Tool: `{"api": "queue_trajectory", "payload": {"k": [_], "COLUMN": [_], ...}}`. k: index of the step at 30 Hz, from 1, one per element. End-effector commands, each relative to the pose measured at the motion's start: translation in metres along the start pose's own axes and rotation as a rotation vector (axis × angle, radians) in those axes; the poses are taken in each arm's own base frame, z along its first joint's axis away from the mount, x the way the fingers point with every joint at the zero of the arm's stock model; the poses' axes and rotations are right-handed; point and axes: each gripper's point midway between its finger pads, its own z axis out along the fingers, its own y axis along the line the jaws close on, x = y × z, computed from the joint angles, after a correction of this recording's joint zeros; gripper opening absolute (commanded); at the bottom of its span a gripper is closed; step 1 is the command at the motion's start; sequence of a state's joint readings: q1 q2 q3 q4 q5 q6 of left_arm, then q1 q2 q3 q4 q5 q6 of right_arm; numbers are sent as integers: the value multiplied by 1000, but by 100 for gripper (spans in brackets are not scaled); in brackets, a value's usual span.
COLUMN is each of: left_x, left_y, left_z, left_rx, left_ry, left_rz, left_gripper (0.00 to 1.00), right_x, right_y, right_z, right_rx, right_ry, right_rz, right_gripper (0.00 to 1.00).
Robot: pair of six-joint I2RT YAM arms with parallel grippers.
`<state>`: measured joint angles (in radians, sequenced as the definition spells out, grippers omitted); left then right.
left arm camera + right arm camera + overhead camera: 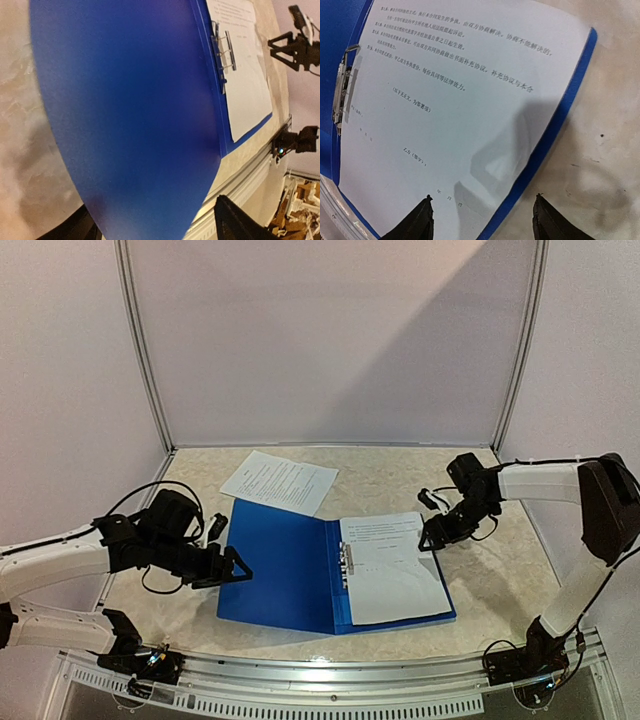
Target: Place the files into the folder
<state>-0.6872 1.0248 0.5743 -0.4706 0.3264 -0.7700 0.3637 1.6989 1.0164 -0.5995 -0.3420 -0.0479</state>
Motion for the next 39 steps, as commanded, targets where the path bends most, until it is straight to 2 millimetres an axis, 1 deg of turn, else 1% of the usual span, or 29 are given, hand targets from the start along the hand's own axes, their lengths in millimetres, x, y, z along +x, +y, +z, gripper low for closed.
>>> {"api": "queue_trajectory", "payload": {"k": [1, 4, 7, 9, 10, 11, 13, 14, 15, 17, 18, 21, 24, 26, 28, 31, 32, 33, 34, 36, 37, 39], "left_x": [-16, -30, -57, -80, -92, -106, -137, -153, -170, -195, -203, -226, -246, -255, -261, -262, -268, -270, -272, -277, -279, -282], "left_y": [-3, -1, 7, 17, 21, 21, 28, 33, 45, 66, 75, 80, 85, 92, 98, 109, 111, 117, 119, 127, 129, 131], "left_z": [-28, -51, -83, -101, -107, -110, -118, -120, -125, -118, -110, -82, -67, -58, -44, -16, -11, -3, 1, 12, 17, 29], "left_rx": [-98, -178, -293, -359, -371, -357, -349, -350, -356, -318, -280, -133, -98, -99, -96, -101, -95, -103, -107, -114, -114, -104], "left_ry": [-45, -83, -183, -268, -302, -345, -432, -478, -526, -572, -579, -607, -631, -638, -620, -561, -568, -561, -561, -555, -550, -536], "left_rz": [58, 84, 96, 87, 72, 57, 17, -3, -46, -143, -202, -304, -336, -356, -377, -411, -411, -423, -430, -449, -455, -464], "left_gripper": [79, 80, 85, 87, 87, 87, 88, 88, 88, 88, 87, 86, 84, 84, 84, 84, 84, 83, 83, 83, 83, 82], "right_x": [-28, -40, -45, -41, -40, -37, -32, -31, -32, -35, -37, -40, -44, -52, -63, -77, -82, -84, -89, -90, -93, -90], "right_y": [-8, -1, 7, 12, 13, 15, 19, 22, 24, 25, 26, 28, 28, 26, 23, 21, 20, 18, 18, 17, 18, 15], "right_z": [-41, -62, -72, -73, -72, -71, -68, -68, -69, -71, -73, -75, -76, -77, -78, -72, -71, -66, -64, -52, -50, -41], "right_rx": [124, 123, 99, 78, 67, 56, 29, 14, 3, 0, -1, -10, -7, 10, 26, 23, 22, 18, 11, -12, -20, -25], "right_ry": [-94, -127, -170, -187, -194, -193, -195, -197, -204, -213, -220, -232, -250, -273, -304, -333, -343, -336, -336, -294, -285, -257], "right_rz": [-42, -66, -90, -99, -102, -101, -101, -107, -117, -126, -130, -133, -146, -167, -183, -170, -163, -140, -127, -103, -98, -85], "right_gripper": [70, 70, 70, 70, 70, 70, 70, 69, 69, 69, 68, 68, 67, 67, 67, 65, 64, 63, 63, 61, 61, 60]}}
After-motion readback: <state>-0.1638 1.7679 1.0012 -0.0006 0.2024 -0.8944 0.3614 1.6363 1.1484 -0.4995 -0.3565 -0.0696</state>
